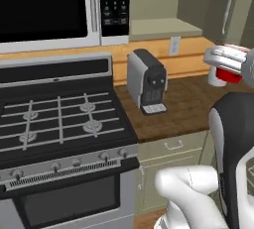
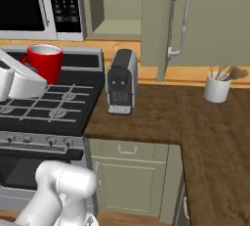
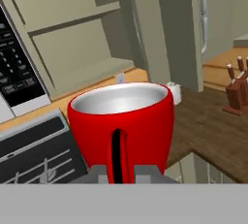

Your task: Gather all objects into one cabinet and sort the glasses and bowls to opposite sides.

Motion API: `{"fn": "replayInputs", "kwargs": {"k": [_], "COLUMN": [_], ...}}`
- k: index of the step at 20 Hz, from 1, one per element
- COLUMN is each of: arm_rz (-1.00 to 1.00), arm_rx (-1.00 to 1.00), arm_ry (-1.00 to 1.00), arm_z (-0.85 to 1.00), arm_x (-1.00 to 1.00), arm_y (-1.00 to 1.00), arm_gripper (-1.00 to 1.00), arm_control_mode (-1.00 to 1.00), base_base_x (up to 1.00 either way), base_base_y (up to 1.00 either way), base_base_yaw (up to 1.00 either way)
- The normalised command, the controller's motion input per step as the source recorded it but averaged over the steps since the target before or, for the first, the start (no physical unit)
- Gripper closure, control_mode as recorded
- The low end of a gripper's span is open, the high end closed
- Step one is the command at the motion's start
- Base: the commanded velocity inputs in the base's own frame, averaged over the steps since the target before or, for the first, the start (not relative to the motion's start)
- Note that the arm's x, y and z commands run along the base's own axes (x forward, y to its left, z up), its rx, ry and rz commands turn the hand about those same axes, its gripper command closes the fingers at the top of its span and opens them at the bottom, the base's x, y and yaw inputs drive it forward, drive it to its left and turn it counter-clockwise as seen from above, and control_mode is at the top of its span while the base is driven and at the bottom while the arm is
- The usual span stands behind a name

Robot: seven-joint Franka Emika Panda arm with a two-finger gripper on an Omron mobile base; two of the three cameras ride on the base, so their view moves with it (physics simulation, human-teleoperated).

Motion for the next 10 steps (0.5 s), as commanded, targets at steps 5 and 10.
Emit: {"fn": "replayInputs", "kwargs": {"k": [5,10], "arm_rz": [0.00,0.00], "arm_rx": [0.00,0.00], "arm_ry": [0.00,0.00], "arm_z": [0.00,0.00], "arm_x": [0.00,0.00], "arm_y": [0.00,0.00], "arm_gripper": [1.00,1.00], "arm_control_mode": [1.00,1.00], "base_base_x": [-0.73,-0.60], "base_base_y": [0.47,0.47], "base_base_yaw": [-0.44,-0.56]}}
